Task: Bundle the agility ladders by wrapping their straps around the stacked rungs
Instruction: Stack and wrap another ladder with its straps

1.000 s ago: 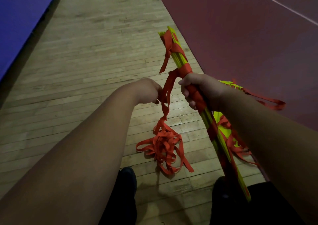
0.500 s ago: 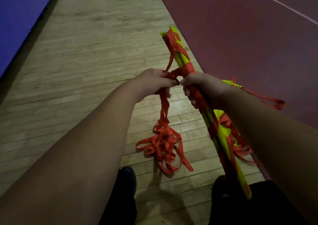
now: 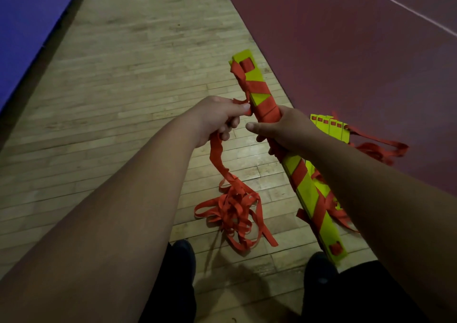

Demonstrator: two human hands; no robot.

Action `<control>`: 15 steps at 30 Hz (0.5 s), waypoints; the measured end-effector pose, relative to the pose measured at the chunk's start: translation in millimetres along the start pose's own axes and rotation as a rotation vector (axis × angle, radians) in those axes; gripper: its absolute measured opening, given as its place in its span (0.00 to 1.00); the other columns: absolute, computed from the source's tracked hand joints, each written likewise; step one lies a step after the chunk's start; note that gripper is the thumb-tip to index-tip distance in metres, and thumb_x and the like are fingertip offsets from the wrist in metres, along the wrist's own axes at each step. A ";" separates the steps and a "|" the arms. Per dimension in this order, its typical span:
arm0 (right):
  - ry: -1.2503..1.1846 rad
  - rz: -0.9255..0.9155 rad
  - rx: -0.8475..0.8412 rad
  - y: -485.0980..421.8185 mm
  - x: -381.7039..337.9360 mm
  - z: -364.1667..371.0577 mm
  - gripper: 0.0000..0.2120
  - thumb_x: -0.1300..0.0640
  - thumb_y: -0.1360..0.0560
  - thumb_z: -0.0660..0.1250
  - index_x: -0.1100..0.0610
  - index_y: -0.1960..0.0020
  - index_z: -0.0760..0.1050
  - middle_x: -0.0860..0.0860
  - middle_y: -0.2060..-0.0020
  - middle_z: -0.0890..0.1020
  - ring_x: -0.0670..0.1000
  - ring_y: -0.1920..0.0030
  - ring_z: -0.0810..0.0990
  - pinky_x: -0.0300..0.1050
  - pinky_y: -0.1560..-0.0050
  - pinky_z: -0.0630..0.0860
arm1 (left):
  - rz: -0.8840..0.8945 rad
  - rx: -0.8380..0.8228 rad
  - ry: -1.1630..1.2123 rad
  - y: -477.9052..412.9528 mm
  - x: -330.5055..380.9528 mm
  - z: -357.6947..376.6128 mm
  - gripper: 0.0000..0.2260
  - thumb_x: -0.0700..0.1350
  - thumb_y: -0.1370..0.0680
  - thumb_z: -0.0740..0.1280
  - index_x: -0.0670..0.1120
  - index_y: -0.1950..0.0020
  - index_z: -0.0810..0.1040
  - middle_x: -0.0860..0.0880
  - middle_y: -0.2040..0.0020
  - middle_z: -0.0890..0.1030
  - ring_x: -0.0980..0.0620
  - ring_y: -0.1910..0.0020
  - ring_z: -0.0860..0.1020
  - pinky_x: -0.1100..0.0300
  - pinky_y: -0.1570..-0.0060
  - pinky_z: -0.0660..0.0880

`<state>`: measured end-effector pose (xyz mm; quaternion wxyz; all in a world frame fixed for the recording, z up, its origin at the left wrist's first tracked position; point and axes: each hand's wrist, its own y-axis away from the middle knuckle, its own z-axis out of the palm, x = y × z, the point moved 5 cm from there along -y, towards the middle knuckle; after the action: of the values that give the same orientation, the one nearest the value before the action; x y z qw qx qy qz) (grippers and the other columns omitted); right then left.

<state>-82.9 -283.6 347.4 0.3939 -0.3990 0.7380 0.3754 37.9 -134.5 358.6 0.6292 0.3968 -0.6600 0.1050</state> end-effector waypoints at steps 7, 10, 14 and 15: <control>-0.057 0.032 -0.024 -0.6 -0.4 6.9 0.24 0.42 0.28 0.82 0.54 0.42 0.77 0.57 0.58 0.89 0.53 0.67 0.86 0.43 0.70 0.80 | -0.093 0.067 0.277 -1.0 -0.2 1.5 0.09 0.46 0.14 0.66 0.45 0.49 0.84 0.54 0.70 0.63 0.56 0.74 0.58 0.60 0.70 0.66; -0.010 0.024 0.015 -2.6 -0.6 7.1 0.24 0.40 0.28 0.82 0.54 0.43 0.78 0.55 0.60 0.89 0.53 0.67 0.87 0.42 0.70 0.80 | -0.092 0.026 0.301 2.4 3.2 4.4 0.12 0.42 0.16 0.66 0.49 0.59 0.80 0.53 0.69 0.62 0.55 0.73 0.58 0.59 0.68 0.65; 0.186 0.026 0.106 -9.2 6.6 8.9 0.24 0.35 0.28 0.79 0.52 0.46 0.78 0.53 0.63 0.88 0.53 0.68 0.88 0.50 0.69 0.85 | -0.037 0.044 0.174 -0.4 3.5 13.0 0.06 0.41 0.20 0.71 0.46 0.57 0.79 0.51 0.68 0.70 0.54 0.74 0.63 0.57 0.69 0.69; 0.249 0.013 0.120 -11.6 8.5 10.6 0.25 0.34 0.27 0.78 0.53 0.46 0.77 0.52 0.64 0.87 0.52 0.70 0.87 0.52 0.67 0.87 | -0.016 0.071 0.133 -1.2 3.8 15.0 0.04 0.41 0.21 0.72 0.44 0.55 0.80 0.50 0.68 0.72 0.54 0.74 0.65 0.57 0.69 0.70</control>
<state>-72.8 -281.5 332.8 0.3200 -0.4136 0.8047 0.2809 27.9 -146.4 358.8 0.6582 0.4161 -0.6094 0.1494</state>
